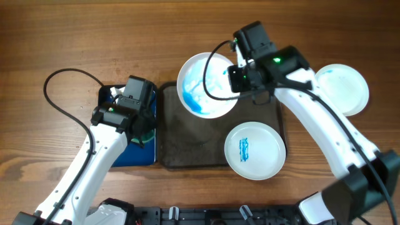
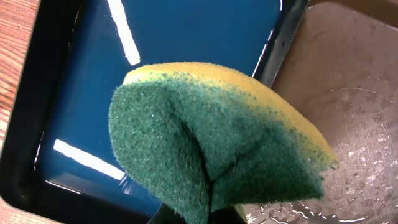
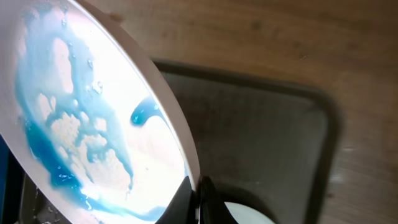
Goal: Clean dirty plates on tray and stack at the side
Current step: 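Return the sponge to the basin and lift the plate with the right gripper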
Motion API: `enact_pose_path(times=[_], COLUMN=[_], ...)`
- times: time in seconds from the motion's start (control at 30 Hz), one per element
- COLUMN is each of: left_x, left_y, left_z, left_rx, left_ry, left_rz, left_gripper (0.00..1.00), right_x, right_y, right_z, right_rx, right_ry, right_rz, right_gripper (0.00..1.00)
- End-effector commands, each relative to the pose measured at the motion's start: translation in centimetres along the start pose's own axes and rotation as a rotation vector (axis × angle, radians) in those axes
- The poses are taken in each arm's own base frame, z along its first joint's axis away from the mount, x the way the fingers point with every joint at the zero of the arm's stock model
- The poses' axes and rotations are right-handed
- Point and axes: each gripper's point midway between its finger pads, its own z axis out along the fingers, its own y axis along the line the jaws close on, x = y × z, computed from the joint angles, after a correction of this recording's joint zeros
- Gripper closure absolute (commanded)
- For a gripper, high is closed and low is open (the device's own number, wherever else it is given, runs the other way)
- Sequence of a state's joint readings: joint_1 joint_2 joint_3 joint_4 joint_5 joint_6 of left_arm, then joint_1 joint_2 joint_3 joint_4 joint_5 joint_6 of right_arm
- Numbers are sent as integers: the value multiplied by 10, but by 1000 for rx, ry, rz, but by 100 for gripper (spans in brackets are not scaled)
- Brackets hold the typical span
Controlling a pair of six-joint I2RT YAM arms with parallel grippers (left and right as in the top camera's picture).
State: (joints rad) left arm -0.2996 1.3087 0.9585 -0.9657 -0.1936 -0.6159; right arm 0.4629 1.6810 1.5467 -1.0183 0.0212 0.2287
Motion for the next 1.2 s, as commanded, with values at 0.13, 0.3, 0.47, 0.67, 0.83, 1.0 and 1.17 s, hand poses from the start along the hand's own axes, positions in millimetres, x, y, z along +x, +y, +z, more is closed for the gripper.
enact_pose_path(times=[0.13, 0.3, 0.47, 0.67, 0.83, 1.0, 1.17], left_x=[-3, -1, -1, 2, 2, 2, 2], left_y=[2, 2, 2, 4, 4, 4, 4], left_z=[-4, -4, -4, -4, -4, -4, -4], left_rx=[8, 9, 9, 1, 0, 0, 0], left_ry=[-9, 1, 1, 10, 12, 12, 12], left_rz=[-17, -1, -1, 1, 2, 2, 2], left_gripper=[96, 96, 96, 96, 96, 96, 96], right_x=[-10, -13, -16, -15, -15, -15, -17], right_y=[-14, -20, -35, -48, -40, -40, -42], right_z=[-36, -36, -39, -42, -40, -40, -40], right_rx=[61, 99, 186, 270, 221, 220, 236], right_ry=[-92, -103, -122, -117, -113, -114, -124], right_rz=[-22, -34, -33, -83, -82, -86, -83], right_gripper=[95, 95, 95, 95, 95, 95, 95])
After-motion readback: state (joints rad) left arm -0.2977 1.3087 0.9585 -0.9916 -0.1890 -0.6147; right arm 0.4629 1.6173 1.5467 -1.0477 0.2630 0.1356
